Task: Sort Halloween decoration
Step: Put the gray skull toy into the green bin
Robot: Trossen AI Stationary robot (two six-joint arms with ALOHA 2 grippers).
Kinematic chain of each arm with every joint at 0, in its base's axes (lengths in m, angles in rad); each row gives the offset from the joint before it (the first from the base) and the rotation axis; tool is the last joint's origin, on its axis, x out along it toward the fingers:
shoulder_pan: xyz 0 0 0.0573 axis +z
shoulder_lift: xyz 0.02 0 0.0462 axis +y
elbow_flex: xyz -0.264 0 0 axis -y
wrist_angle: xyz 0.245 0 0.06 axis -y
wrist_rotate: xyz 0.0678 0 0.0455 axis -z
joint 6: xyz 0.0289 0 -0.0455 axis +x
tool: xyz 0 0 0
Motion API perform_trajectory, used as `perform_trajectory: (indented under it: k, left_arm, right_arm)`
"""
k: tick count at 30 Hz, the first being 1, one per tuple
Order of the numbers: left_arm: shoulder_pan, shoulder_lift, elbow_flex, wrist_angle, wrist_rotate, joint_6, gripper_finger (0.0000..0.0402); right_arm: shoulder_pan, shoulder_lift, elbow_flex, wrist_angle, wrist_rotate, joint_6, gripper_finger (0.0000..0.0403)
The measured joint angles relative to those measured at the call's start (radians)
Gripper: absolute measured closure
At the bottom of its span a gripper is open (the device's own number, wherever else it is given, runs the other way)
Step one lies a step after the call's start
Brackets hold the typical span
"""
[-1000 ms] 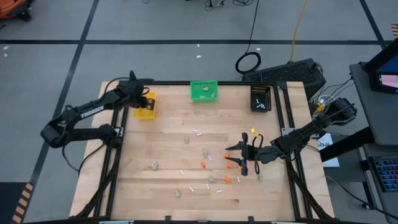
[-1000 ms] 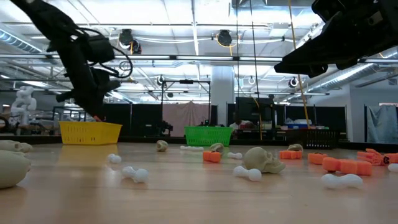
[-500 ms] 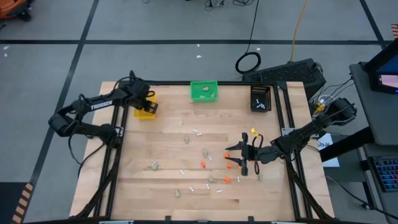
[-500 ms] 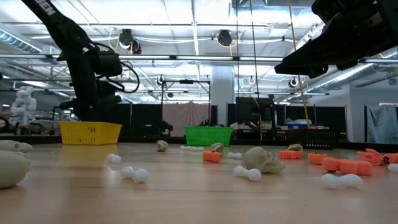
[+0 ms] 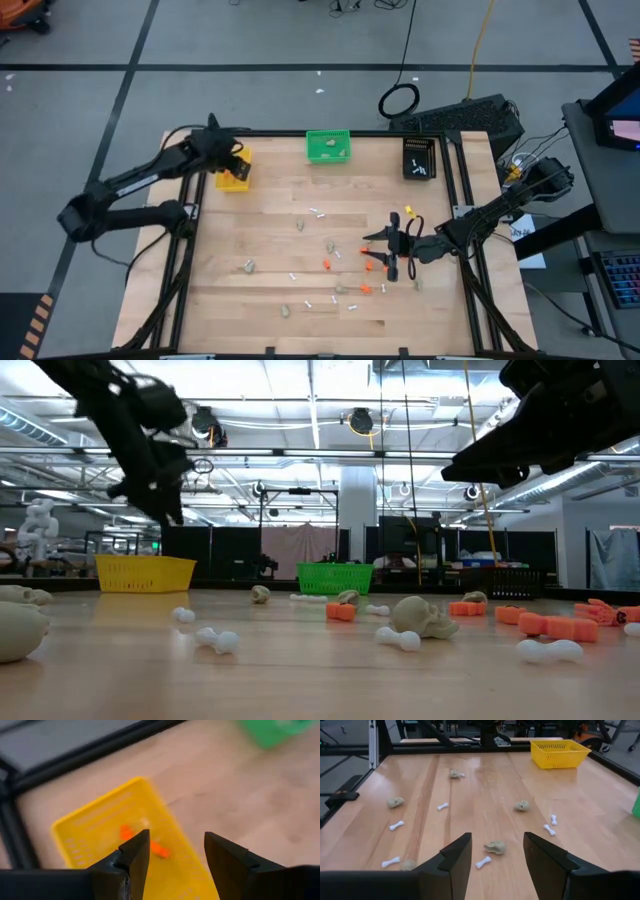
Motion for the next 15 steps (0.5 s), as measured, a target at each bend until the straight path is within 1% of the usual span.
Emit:
perform_trajectory:
  k: [4, 7, 11, 15]
  left_arm:
    - [-0.144, -0.138, -0.022, 0.012, 0.005, -0.012, 0.0217]
    - [-0.260, -0.215, -0.035, 0.052, 0.005, -0.038, 0.0217]
    - [-0.428, -0.273, -0.065, 0.150, 0.005, -0.034, 0.0217]
    - [-0.592, -0.285, -0.113, 0.271, -0.005, -0.028, 0.0217]
  right_arm:
    - [0.000, 0.000, 0.000, 0.001, 0.000, 0.022, 0.0236]
    - [0.000, 0.000, 0.000, 0.001, 0.000, 0.034, 0.0236]
    - [0.000, 0.000, 0.000, 0.000, 0.034, 0.048, 0.0236]
    - [0.000, 0.000, 0.001, -0.023, 0.049, 0.049, 0.0236]
